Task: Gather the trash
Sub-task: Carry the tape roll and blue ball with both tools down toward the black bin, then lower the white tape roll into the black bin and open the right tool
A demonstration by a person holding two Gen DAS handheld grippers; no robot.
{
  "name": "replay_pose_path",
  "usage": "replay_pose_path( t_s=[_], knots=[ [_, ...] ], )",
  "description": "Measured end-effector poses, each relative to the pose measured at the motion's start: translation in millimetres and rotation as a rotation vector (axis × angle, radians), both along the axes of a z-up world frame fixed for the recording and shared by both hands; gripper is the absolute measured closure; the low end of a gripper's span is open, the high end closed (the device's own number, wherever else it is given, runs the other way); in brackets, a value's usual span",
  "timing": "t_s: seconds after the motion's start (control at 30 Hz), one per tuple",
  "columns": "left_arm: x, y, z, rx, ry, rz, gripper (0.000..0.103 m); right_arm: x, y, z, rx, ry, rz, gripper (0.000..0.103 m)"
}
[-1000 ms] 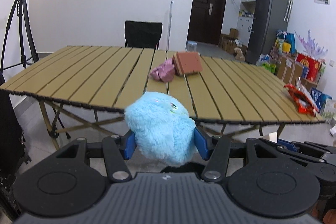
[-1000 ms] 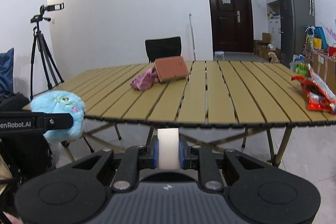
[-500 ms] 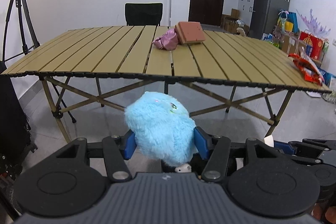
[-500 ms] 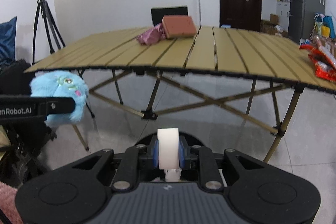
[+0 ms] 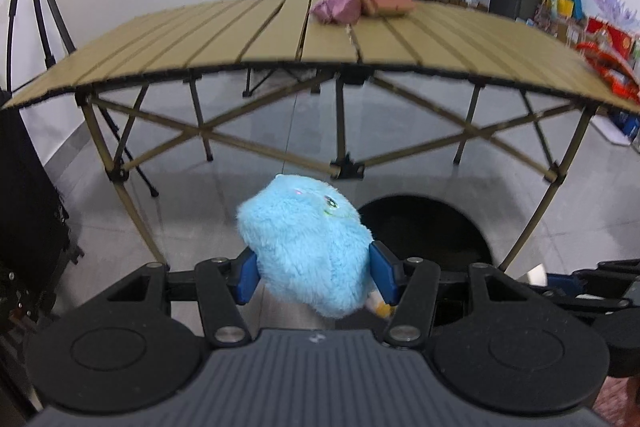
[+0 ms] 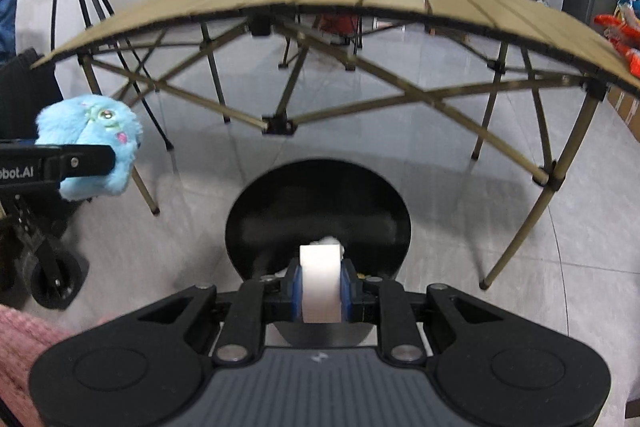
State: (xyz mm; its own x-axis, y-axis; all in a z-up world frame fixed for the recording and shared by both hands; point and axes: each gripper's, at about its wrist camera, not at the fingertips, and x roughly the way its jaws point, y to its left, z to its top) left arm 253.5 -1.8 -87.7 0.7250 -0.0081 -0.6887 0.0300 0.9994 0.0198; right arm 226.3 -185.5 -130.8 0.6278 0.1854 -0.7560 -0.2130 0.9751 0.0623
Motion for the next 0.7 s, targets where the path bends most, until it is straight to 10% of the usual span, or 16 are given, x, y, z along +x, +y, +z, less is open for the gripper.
replay_pose_path(
  t_s=[0.7],
  knots=[
    [27.7, 44.4, -41.9, -0.007, 0.136, 0.092, 0.046, 47.2, 27.3, -38.9, -0.011, 0.15, 0.009, 0.085]
  ],
)
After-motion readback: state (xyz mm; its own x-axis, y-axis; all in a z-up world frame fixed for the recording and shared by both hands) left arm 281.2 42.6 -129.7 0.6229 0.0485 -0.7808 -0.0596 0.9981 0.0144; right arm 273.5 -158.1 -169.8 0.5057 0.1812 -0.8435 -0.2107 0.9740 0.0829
